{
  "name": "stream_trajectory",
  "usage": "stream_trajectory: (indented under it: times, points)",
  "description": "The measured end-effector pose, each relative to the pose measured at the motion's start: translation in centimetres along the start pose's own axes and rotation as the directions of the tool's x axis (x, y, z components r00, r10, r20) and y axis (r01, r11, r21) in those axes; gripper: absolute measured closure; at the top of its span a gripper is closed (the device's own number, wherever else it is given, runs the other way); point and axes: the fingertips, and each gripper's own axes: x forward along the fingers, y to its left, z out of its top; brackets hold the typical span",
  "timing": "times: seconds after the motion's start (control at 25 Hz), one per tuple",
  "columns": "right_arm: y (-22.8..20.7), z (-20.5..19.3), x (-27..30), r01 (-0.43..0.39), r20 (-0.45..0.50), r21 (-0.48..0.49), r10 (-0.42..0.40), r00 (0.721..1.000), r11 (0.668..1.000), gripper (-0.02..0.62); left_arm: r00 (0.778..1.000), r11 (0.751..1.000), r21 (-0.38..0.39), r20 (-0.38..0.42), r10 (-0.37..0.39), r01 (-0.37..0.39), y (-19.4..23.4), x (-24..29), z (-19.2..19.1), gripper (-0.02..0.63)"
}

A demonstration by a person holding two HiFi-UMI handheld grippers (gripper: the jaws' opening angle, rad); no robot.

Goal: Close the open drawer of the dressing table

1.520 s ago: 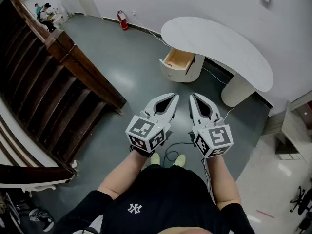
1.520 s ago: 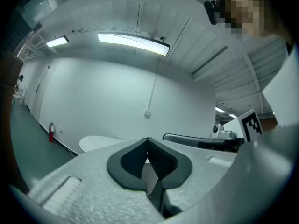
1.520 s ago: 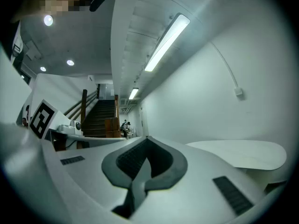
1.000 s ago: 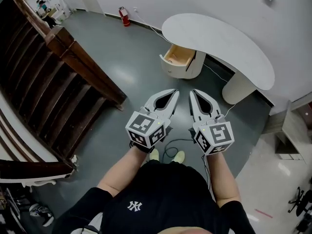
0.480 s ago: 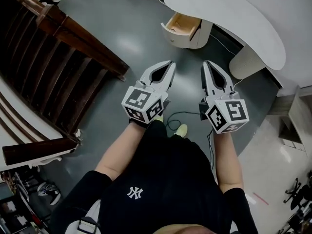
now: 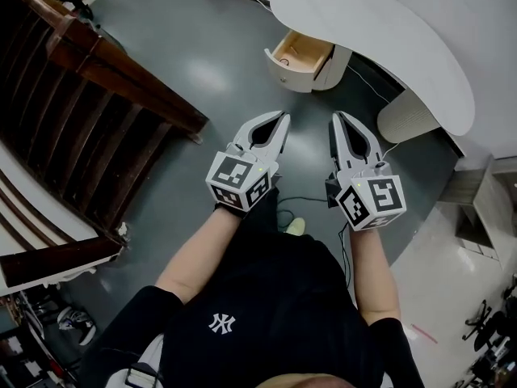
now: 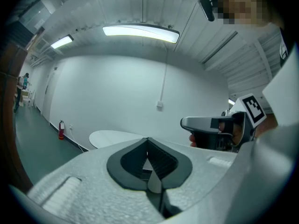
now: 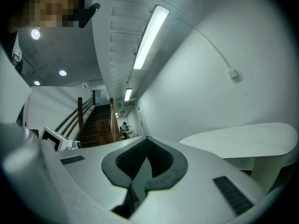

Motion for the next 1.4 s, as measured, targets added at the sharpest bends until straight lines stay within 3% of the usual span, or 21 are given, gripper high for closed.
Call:
stream_trajectory:
  times: [0.32, 0.68, 1.0, 1.4]
  points:
    - [-2.6, -1.8, 11.2, 0.02, -0.021, -0.002, -0.02, 1.0, 1.0, 0.58, 0.999, 1.0, 0.0, -0.032, -0.015, 0.015, 9.8, 6.8, -1.9, 0.597]
    - [-5.9, -6.9, 24.2, 0.089, -0.107, -0.001, -0.089, 0.99, 0.996, 0.58, 0.991, 0.998, 0.021, -0.119, -0.061, 0.064, 21.3, 14.3, -7.2, 0.597]
    - [-8.2, -10.9, 29.4, 0.131, -0.159, -0.004, -0.13, 0.979, 0.991, 0.58, 0.983, 0.995, 0.032, -0.165, -0.083, 0.09, 25.9, 18.8, -12.2, 0.595]
    - [-12.9, -18.7, 33.5, 0.11, -0.205, 0.009, -0.106, 0.973, 0.994, 0.58, 0.97, 0.998, 0.023, -0.238, -0.051, 0.059, 29.6, 23.7, -23.2, 0.594]
